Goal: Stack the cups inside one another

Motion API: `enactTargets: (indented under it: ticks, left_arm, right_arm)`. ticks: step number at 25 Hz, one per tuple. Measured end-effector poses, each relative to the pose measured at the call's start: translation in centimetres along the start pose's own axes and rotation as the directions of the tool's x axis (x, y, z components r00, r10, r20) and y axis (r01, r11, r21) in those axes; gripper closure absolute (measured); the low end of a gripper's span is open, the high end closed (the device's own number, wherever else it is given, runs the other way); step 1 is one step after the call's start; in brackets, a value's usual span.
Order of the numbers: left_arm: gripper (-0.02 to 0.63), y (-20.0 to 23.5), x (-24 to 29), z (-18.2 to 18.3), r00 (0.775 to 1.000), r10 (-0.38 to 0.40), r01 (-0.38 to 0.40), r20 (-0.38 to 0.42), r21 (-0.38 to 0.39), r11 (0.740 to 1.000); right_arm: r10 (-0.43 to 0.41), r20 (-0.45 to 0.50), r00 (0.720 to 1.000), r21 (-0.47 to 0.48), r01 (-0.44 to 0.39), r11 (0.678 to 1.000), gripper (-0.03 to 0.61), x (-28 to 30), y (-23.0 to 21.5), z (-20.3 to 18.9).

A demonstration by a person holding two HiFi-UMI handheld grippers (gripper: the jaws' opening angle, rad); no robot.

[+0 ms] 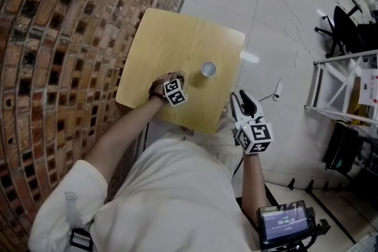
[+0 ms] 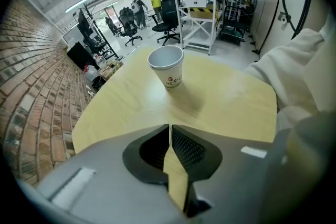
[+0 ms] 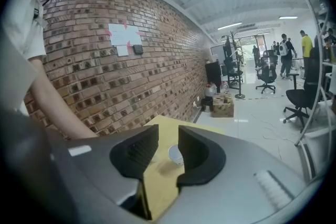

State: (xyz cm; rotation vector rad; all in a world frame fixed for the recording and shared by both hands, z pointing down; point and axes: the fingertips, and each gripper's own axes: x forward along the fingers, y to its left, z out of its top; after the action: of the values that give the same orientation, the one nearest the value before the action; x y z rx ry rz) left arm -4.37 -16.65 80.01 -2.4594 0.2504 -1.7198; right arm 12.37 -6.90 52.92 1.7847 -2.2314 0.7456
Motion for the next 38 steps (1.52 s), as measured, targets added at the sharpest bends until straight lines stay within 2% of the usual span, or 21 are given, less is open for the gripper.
enactTargets:
  ticks: [9, 15, 18, 21, 29, 32, 38]
  left_arm:
    - [0.577, 1.3, -3.6, 3.9, 0.994, 0.029, -0.021, 0.104, -0.070, 0.997]
    - [0.577, 3.0, -7.5, 7.8, 0.975, 0.090, -0.061, 0.205, -0.147, 0.987]
    - [0.577, 3.7, -9.1, 8.8, 0.965, 0.119, -0.073, 0.233, -0.195, 0.978]
    - [0.577, 4.2, -10.2, 9.8, 0.959, 0.132, -0.079, 0.253, -0.210, 0.974]
    - [0.577, 4.8, -12.1, 12.9, 0.943, 0.124, -0.080, 0.309, -0.152, 0.985]
    - [0.577, 4.4, -12.2, 13.9, 0.945, 0.100, -0.065, 0.313, -0.121, 0.991]
    - [0.577, 2.8, -11.0, 15.4, 0.956, 0.028, -0.028, 0.292, -0.005, 1.000]
  right_arm:
    - [-0.010, 0.002, 1.000, 0.017, 0.010, 1.000, 0.468, -0.6, -0.9, -0.4]
    - [-0.012, 0.001, 1.000, 0.033, 0.012, 0.999, 0.468, -0.7, -1.4, -1.0]
    - [-0.009, -0.004, 1.000, 0.040, 0.009, 0.999, 0.468, -0.5, -1.4, -1.4]
    - [-0.005, 0.000, 1.000, 0.044, 0.005, 0.999, 0.468, -0.2, -1.2, -1.3]
    - [0.009, 0.007, 1.000, 0.036, -0.010, 0.999, 0.468, 1.0, -1.1, -0.6]
    - [0.010, 0.008, 1.000, 0.035, -0.010, 0.999, 0.468, 1.4, -1.3, -0.4]
    - [0.002, -0.007, 1.000, 0.041, -0.002, 0.999, 0.468, 2.0, -2.1, -0.4]
